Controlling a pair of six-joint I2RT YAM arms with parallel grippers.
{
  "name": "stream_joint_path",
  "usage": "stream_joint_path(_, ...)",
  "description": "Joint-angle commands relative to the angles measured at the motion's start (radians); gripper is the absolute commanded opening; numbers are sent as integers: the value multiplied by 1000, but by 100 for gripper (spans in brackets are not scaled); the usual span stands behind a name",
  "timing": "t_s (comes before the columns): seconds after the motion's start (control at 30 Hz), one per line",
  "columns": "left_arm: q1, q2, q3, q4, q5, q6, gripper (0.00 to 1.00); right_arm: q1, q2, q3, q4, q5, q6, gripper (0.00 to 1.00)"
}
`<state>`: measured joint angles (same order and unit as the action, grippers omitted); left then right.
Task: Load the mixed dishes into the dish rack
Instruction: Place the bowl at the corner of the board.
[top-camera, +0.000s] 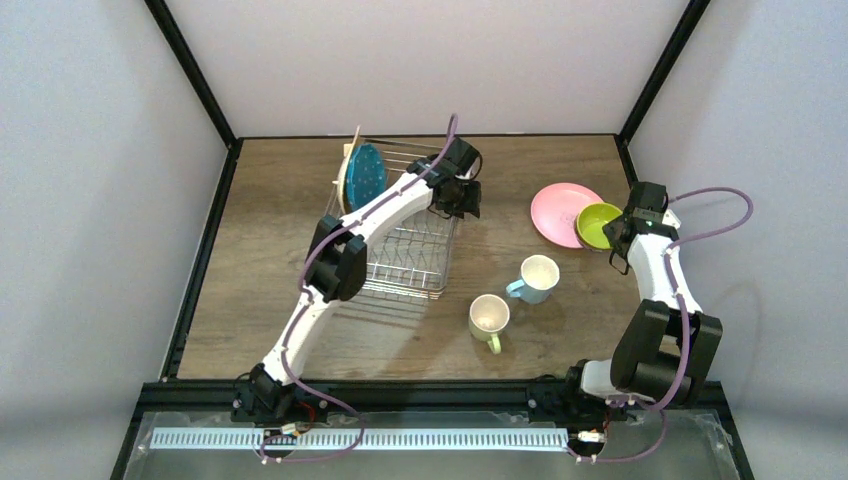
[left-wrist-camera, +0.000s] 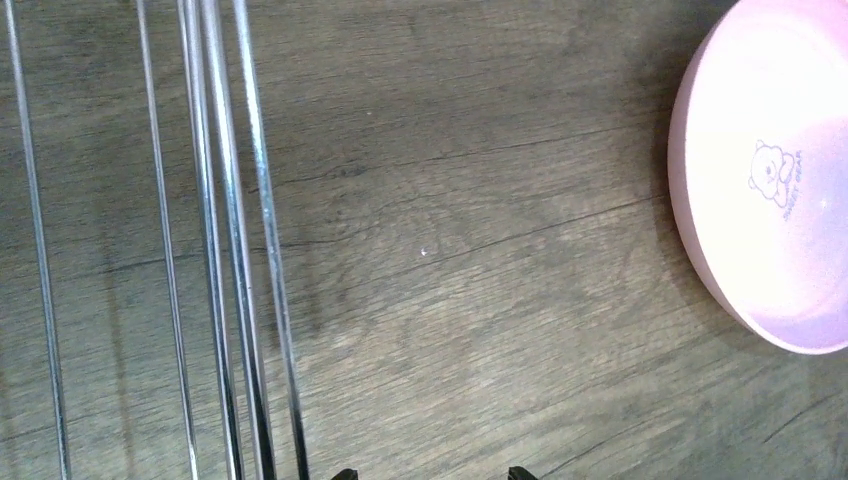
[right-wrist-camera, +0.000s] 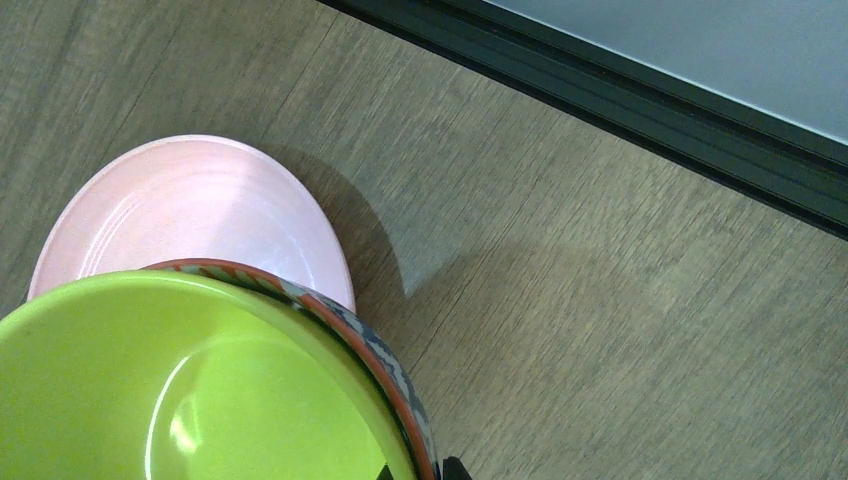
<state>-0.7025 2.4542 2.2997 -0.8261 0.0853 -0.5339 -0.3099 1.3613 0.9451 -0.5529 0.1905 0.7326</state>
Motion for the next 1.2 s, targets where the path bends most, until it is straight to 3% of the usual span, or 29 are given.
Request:
stream_joint_path(0.0,21,-25,-27,-26,28,74,88,-3,-14,2,53,13,-6,1)
stream_joint_path(0.1,22,-26,-45,-11,74,102,94,-2,-5,8,57,15,-13,1)
stream_joint_path(0.33,40,-87,-178,156,249,103,95,-2,20,8,77,13,-20,1)
stream_joint_path(0.57,55,-86,-183,178,302,116,99,-2,48,12,103,20,-30,1)
stream_joint_path(1.17,93,-72,-247,156,318,108,100,-1,29,-21,125,7,-2,1)
